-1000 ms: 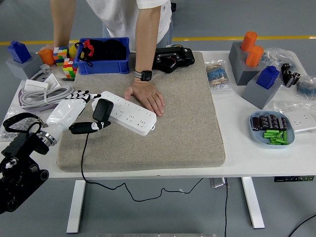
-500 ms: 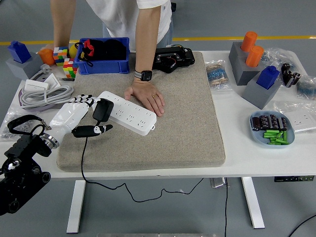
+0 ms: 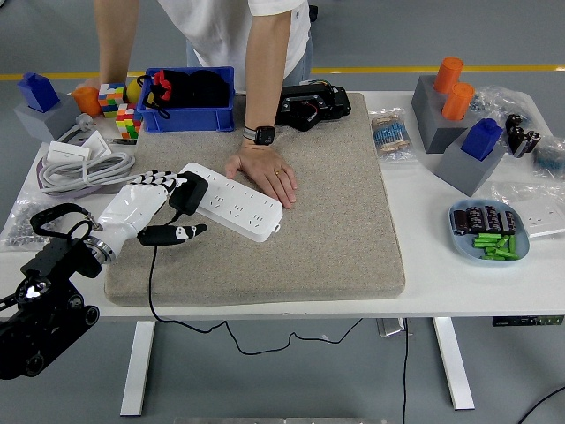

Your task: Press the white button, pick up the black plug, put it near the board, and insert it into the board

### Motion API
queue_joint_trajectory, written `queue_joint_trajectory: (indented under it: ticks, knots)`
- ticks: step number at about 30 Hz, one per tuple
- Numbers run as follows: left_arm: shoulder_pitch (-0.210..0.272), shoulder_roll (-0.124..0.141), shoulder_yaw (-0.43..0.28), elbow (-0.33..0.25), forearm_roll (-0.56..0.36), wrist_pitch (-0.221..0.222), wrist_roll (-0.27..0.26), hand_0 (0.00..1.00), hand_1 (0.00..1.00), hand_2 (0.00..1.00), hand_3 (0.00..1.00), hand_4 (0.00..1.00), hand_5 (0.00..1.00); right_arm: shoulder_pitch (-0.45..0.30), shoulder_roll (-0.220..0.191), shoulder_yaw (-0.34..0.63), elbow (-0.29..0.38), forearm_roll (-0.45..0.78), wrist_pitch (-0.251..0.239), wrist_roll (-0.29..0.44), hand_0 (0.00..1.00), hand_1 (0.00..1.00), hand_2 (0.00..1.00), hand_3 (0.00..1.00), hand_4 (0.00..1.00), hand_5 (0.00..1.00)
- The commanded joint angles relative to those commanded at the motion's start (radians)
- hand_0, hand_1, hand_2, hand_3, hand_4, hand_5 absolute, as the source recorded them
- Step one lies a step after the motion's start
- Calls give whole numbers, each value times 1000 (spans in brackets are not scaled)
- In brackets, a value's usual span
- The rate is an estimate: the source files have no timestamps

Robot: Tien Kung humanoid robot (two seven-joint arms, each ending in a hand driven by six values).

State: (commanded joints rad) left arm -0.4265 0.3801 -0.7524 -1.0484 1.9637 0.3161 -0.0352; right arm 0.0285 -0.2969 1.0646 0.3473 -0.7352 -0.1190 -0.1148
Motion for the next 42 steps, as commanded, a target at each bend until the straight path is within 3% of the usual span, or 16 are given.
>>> queue_joint_trajectory:
  ticks: [11, 17, 31, 42]
  knots:
    - [-72, -30, 71, 61, -10, -18, 21, 972, 970, 881, 820, 888, 766, -3, 2, 6, -1, 1, 0, 1, 700, 613, 624, 597, 631, 347]
    - [-80, -36, 80, 71, -18, -25, 26, 972, 968, 879, 816, 887, 766, -3, 5, 7, 1, 1, 0, 2, 700, 613, 624, 597, 631, 347]
    - [-34, -18, -87, -68, -64, 78, -64, 969, 971, 905, 874, 882, 765, -3, 6, 12, 1, -1, 0, 2, 700, 613, 623, 597, 631, 347]
    - [61, -61, -283, -108, -41, 81, -53, 972, 967, 898, 865, 878, 767, -3, 9, 18, -1, -3, 0, 1, 702, 613, 623, 597, 631, 347]
